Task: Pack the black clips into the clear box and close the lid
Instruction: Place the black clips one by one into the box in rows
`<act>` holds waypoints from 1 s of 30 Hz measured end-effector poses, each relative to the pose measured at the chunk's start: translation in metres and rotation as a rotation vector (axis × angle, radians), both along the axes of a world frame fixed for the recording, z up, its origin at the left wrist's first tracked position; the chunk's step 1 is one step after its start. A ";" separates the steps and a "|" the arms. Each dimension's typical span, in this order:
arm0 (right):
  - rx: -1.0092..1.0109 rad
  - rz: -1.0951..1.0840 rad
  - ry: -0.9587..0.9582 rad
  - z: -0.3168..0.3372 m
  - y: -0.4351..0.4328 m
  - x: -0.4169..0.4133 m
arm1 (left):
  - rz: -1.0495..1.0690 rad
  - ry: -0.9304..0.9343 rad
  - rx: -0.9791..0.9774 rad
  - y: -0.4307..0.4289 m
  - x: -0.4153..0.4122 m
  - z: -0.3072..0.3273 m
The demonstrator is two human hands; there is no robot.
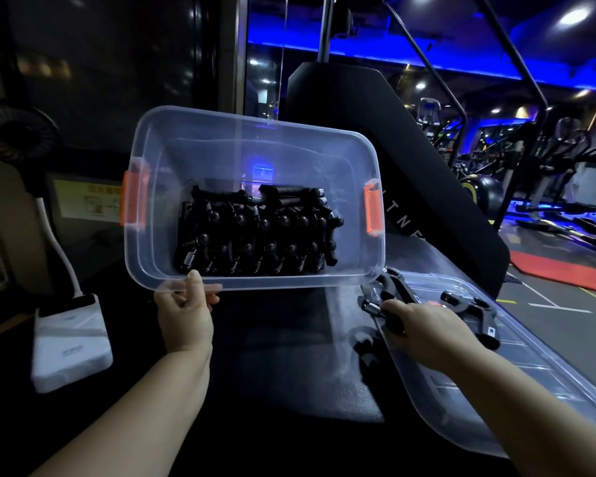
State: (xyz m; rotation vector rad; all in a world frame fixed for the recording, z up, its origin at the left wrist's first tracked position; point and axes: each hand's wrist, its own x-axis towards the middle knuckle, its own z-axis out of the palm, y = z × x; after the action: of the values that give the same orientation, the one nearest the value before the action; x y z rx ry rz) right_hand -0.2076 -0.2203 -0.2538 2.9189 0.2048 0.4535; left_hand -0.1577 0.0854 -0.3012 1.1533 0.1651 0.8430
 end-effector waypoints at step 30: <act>0.166 0.470 -0.346 0.127 0.172 0.107 | -0.027 -0.018 -0.041 0.002 -0.001 0.001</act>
State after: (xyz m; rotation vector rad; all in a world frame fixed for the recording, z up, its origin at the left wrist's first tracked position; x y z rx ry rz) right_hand -0.1006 -0.0479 -0.1264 2.8673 0.8427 1.0784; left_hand -0.1584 0.0874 -0.2997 1.1072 0.1503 0.8224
